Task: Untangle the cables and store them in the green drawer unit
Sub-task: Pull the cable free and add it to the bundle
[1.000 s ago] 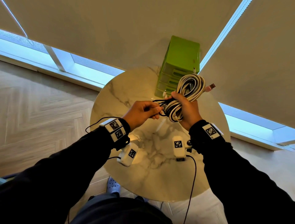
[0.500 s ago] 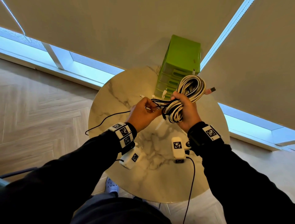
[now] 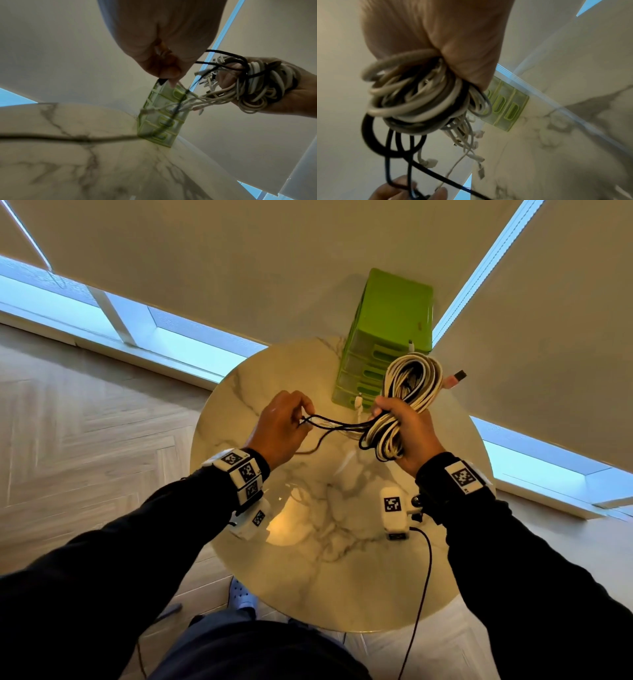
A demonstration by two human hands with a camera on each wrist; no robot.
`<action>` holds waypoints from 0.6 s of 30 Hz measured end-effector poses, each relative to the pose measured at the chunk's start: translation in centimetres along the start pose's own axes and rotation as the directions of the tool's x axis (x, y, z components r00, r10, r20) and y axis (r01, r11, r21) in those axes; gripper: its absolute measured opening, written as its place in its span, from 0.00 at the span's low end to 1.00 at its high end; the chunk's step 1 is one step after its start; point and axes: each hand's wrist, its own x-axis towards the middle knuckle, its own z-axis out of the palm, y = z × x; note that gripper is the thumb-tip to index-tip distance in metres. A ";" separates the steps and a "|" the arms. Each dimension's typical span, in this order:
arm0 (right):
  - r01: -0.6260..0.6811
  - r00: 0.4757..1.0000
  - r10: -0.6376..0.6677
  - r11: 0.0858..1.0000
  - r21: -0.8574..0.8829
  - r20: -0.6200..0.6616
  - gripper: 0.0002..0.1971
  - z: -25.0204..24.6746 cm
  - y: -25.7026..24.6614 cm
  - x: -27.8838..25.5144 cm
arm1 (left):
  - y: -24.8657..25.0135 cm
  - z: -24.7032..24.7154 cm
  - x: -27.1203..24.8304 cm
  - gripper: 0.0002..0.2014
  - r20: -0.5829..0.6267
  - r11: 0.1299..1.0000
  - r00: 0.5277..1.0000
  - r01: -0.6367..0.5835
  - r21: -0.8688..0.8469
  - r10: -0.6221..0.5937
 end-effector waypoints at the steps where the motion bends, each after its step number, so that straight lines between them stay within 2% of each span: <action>1: 0.017 1.000 -0.018 0.999 -0.030 -0.025 0.05 -0.1 0.0 0.0 | 0.2 -0.2 -0.4 0.11 0.010 0.999 0.999 0.031 -0.026 -0.031; 3: 0.031 0.996 -0.036 0.997 -0.066 -0.087 0.04 -0.2 0.4 0.2 | 0.9 -0.6 -1.3 0.11 0.132 0.982 0.981 0.158 -0.103 -0.144; 4: 0.031 0.993 -0.038 0.997 -0.066 -0.108 0.03 -0.2 0.7 0.1 | 1.4 -0.6 -1.7 0.12 0.261 0.955 0.942 0.254 -0.152 -0.209; 6: 0.033 0.994 -0.037 0.999 -0.042 -0.106 0.03 0.3 1.1 -0.1 | 2.9 -0.2 -2.4 0.22 0.535 0.834 0.796 0.479 -0.272 -0.283; 7: 0.033 0.995 -0.037 0.999 -0.038 -0.095 0.03 0.6 1.4 -0.2 | 3.7 0.3 -2.7 0.28 0.623 0.751 0.723 0.582 -0.313 -0.300; 8: 0.031 0.996 -0.034 0.999 -0.037 -0.079 0.02 0.9 1.7 -0.4 | 4.2 0.9 -2.8 0.33 0.671 0.675 0.671 0.656 -0.338 -0.316; 9: 0.033 0.998 -0.035 0.999 -0.029 -0.057 0.03 1.4 1.9 -0.8 | 4.5 1.5 -2.9 0.36 0.693 0.611 0.642 0.703 -0.363 -0.328; 11: 0.046 0.999 -0.046 0.999 -0.010 -0.012 0.08 1.9 2.6 -1.3 | 5.0 2.8 -2.7 0.34 0.704 0.460 0.641 0.747 -0.480 -0.308; 14: 0.069 0.997 -0.069 0.997 -0.013 0.029 0.11 2.2 3.1 -1.9 | 4.7 3.9 -2.1 0.23 0.662 0.167 0.697 0.713 -0.681 -0.276; 15: 0.068 0.996 -0.067 0.998 -0.015 0.054 0.11 2.2 3.1 -2.1 | 4.5 4.0 -1.9 0.18 0.638 0.126 0.717 0.686 -0.716 -0.282; 18: 0.035 0.995 -0.029 0.998 -0.053 0.095 0.04 1.8 2.6 -2.6 | 4.0 4.3 -1.3 0.12 0.540 0.097 0.761 0.606 -0.790 -0.361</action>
